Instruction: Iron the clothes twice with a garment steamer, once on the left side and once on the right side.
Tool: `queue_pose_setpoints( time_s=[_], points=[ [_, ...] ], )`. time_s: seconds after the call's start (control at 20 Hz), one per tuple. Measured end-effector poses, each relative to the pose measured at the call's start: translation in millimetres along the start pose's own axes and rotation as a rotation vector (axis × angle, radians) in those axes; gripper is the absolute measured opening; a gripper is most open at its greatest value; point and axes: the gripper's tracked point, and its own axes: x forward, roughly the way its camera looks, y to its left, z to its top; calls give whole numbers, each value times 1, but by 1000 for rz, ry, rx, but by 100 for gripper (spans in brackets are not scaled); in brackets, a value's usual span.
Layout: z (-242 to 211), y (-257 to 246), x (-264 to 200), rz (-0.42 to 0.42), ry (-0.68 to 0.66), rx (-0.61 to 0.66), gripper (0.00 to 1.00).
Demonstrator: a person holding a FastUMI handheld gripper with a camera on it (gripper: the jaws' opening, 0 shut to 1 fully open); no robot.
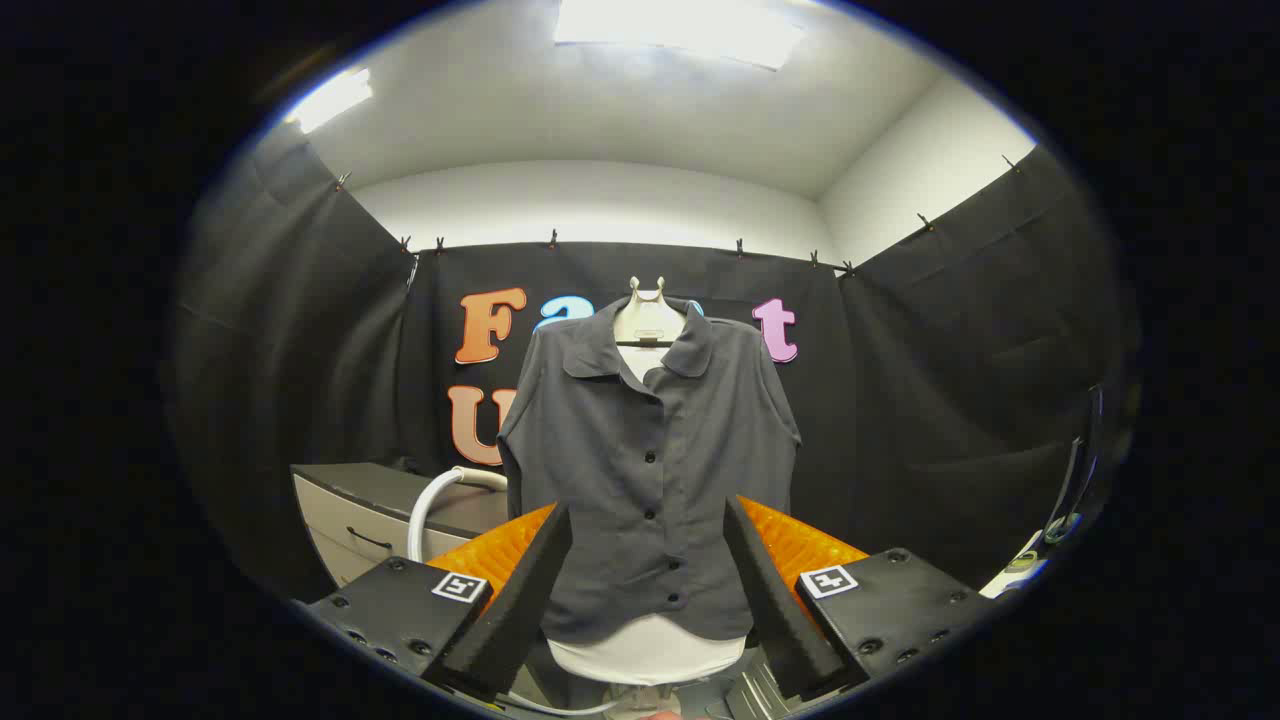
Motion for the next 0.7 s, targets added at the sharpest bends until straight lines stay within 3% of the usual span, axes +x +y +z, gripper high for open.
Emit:
queue_pose_setpoints(
  time_s=[0.7],
  points=[
    [-10,-5,1,-24,28,19,98]
  ],
)
